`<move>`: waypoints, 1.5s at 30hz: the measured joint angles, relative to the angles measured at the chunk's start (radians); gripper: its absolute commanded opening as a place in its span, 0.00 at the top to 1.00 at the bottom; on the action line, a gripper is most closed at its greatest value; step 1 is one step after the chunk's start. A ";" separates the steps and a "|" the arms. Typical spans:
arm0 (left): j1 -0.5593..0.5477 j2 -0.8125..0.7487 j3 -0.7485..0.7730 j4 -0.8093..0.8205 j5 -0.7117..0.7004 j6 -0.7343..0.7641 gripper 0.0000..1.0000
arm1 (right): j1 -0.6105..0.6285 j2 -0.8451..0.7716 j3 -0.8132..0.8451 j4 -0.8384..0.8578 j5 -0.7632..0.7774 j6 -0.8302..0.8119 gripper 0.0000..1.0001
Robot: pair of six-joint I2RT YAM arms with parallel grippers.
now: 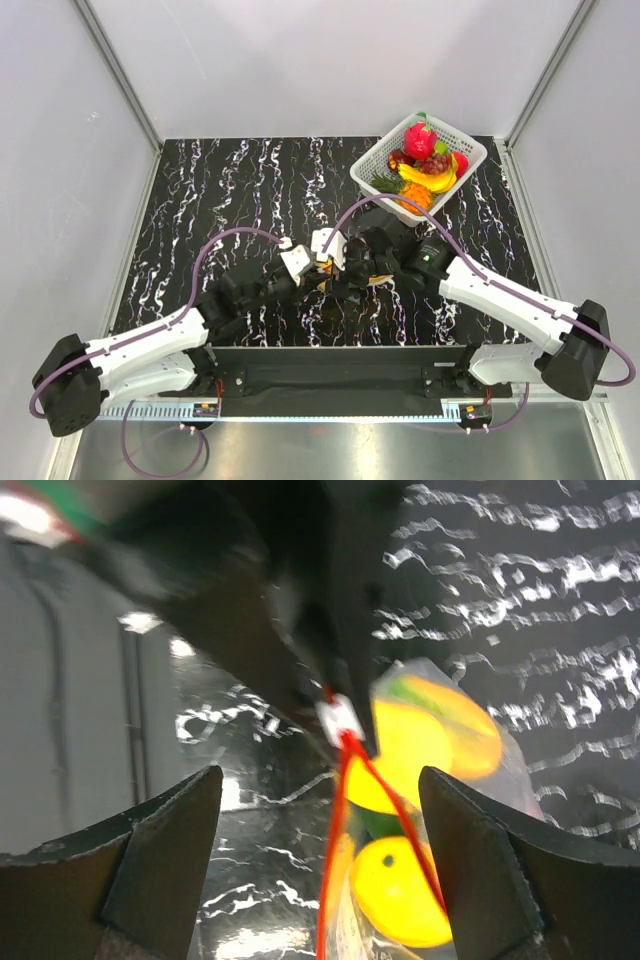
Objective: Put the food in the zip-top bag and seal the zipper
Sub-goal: Zip the zipper food storage bag at the center of the board.
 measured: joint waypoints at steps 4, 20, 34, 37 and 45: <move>0.000 -0.002 0.003 -0.002 0.009 0.000 1.00 | -0.001 -0.002 -0.018 0.031 0.086 0.006 0.22; 0.007 -0.047 -0.008 0.014 -0.010 0.000 0.77 | 0.004 -0.009 -0.018 0.063 0.169 0.017 1.00; 0.007 -0.106 -0.090 0.145 -0.029 -0.010 0.65 | 0.003 -0.032 -0.018 0.047 0.169 0.048 1.00; 0.007 -0.093 -0.094 0.170 -0.035 -0.011 0.64 | 0.003 -0.047 -0.019 0.047 0.169 0.051 1.00; 0.006 -0.016 -0.098 0.232 -0.045 -0.013 0.70 | 0.003 -0.100 -0.052 0.066 0.161 0.058 1.00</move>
